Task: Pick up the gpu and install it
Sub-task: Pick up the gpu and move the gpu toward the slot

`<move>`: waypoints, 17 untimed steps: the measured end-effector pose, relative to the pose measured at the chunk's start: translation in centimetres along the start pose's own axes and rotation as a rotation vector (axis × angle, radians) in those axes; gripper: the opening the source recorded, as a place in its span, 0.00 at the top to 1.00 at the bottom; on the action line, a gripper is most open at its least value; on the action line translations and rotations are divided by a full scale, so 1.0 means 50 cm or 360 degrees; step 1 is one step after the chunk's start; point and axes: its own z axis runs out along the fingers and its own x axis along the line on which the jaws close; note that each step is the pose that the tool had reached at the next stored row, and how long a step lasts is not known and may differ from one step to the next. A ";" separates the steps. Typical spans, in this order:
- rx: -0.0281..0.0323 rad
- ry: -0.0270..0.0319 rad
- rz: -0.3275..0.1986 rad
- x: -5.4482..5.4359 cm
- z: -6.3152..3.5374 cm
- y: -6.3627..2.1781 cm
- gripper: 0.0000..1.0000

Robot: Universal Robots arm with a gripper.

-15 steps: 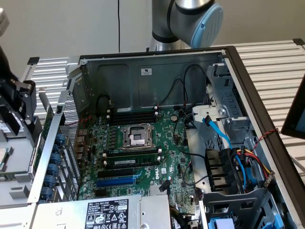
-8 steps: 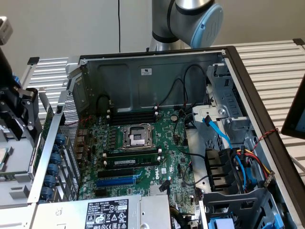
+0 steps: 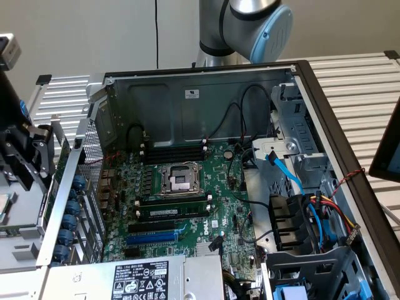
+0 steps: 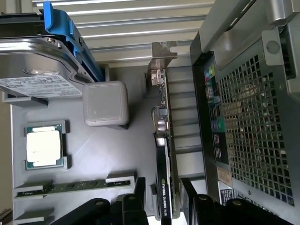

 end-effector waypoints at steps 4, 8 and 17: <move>-0.00187 0.00028 0.0001 -0.002 0.009 0.001 0.58; -0.00235 0.00035 -0.0005 -0.008 0.016 0.005 0.58; -0.00649 0.00168 -0.0062 -0.007 0.026 0.004 0.58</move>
